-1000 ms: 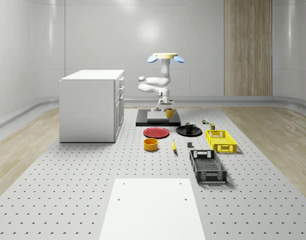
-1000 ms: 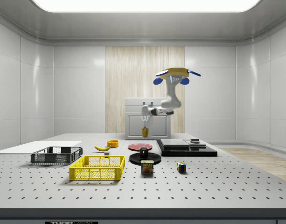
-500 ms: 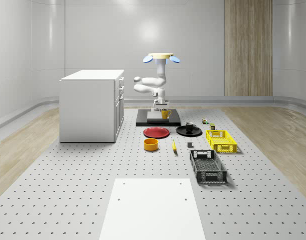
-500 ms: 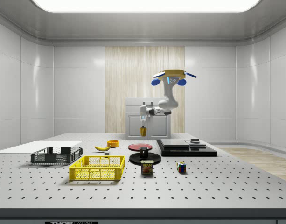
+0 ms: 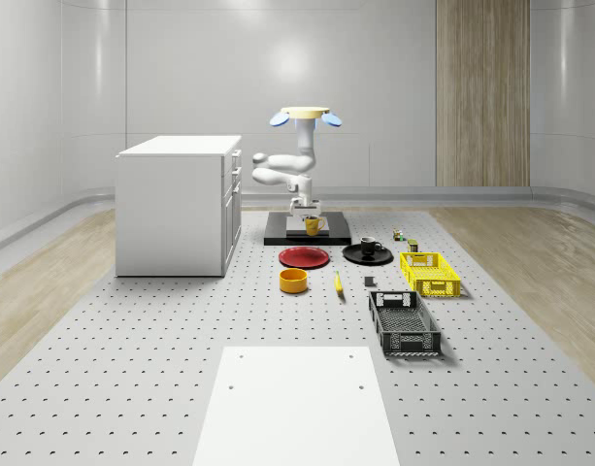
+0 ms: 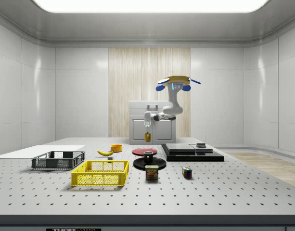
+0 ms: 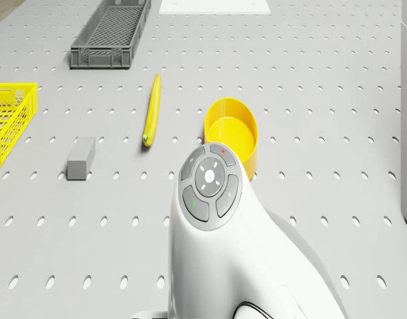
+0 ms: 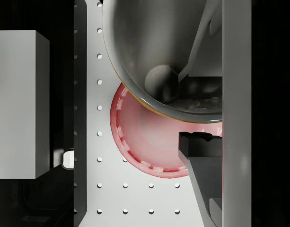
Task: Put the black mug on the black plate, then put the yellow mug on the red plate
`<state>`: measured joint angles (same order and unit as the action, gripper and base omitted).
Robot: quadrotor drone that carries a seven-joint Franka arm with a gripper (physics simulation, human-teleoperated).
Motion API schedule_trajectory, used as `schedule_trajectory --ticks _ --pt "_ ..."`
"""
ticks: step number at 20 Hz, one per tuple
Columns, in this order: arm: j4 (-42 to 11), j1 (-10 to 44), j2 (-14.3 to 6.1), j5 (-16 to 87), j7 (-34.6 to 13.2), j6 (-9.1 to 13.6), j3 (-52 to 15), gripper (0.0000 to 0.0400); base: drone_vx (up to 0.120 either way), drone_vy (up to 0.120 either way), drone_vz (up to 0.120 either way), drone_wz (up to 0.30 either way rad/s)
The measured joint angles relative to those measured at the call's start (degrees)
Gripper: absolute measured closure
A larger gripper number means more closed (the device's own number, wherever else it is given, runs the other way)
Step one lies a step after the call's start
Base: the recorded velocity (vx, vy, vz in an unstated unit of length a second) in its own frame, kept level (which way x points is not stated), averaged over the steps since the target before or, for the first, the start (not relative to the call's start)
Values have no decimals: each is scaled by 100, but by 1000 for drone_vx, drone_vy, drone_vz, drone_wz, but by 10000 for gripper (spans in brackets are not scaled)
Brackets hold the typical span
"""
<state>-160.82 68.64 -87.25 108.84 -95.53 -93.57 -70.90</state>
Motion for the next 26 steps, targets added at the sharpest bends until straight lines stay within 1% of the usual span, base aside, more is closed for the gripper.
schedule_trajectory --ticks 10,18,26 --pt "56 -422 -87 -1 474 -110 32 300 0 0 0 0" --pt "285 -401 -81 493 595 -368 574 300 0 0 0 0" --pt "595 -262 27 1041 625 -614 1157 300 0 0 0 0"
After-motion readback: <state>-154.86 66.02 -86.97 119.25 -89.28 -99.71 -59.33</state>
